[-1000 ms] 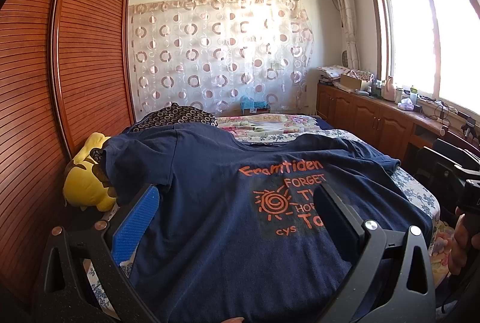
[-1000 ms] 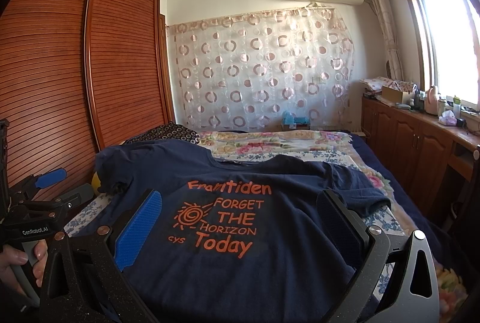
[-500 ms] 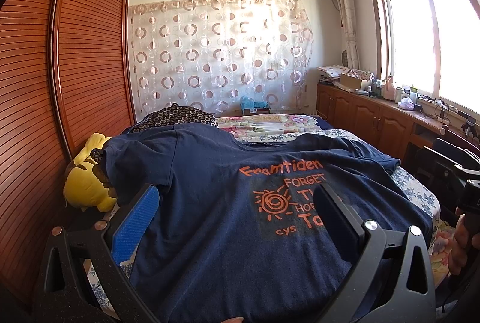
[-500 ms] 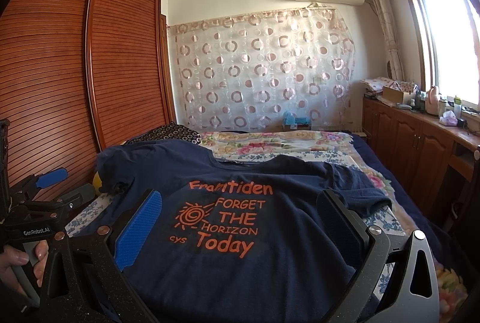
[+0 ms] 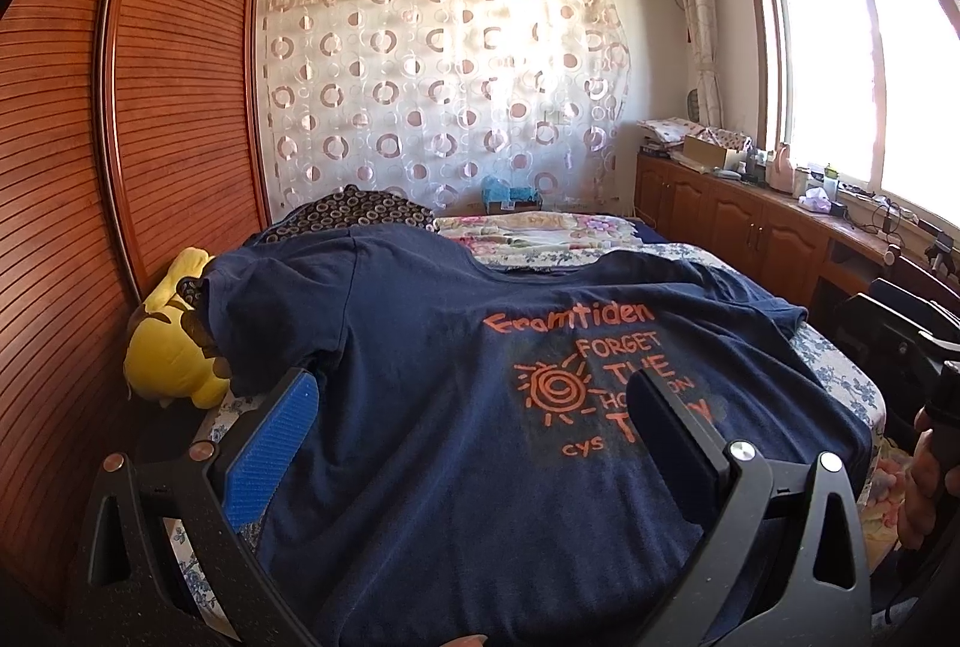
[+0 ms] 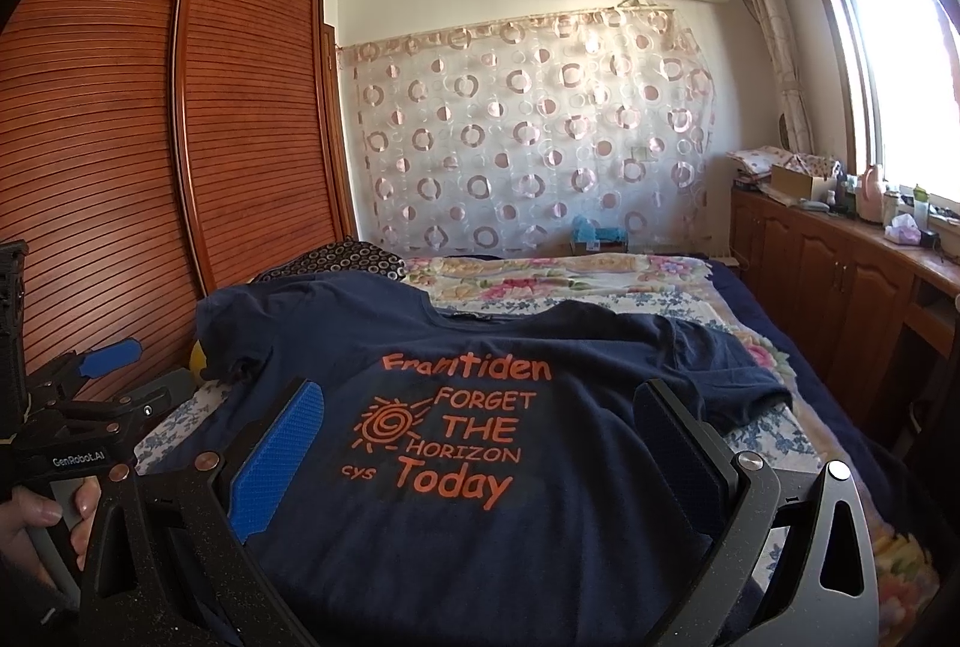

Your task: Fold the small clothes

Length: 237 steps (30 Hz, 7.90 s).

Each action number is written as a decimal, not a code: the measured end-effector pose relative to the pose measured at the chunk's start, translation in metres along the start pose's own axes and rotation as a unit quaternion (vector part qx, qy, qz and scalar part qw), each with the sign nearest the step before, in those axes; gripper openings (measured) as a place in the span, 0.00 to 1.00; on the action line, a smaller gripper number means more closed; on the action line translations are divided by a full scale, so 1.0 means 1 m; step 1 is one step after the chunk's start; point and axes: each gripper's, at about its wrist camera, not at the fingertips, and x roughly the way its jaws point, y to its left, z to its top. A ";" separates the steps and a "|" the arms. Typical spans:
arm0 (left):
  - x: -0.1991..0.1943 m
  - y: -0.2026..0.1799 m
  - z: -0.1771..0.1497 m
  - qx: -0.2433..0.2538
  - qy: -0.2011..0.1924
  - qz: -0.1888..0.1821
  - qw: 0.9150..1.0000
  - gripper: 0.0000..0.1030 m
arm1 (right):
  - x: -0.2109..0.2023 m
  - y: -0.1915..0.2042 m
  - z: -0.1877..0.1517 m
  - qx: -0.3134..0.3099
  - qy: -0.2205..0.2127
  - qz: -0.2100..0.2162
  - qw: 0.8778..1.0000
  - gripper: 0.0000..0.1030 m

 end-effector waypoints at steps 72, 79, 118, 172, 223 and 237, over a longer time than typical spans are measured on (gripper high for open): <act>0.120 0.025 0.097 0.100 0.096 -0.130 0.982 0.45 | 0.140 0.011 -0.004 -0.034 0.134 0.098 0.986 1.00; 0.114 0.052 0.076 0.093 0.122 -0.121 0.981 0.75 | 0.142 0.006 -0.004 -0.022 0.137 0.099 0.985 1.00; 0.142 0.114 -0.024 0.014 0.167 -0.056 0.984 0.17 | 0.237 0.097 0.046 -0.107 0.192 0.206 0.954 0.75; 0.075 0.084 0.016 0.008 0.071 -0.106 0.992 0.04 | 0.304 0.120 0.047 -0.132 0.190 0.248 0.941 0.13; 0.151 0.099 -0.012 0.070 0.161 -0.037 0.984 0.04 | 0.232 -0.033 0.012 -0.078 0.263 0.057 0.960 0.39; 0.121 0.124 -0.013 0.030 0.136 -0.017 0.990 0.06 | 0.233 -0.024 0.010 -0.097 0.263 0.048 0.959 0.47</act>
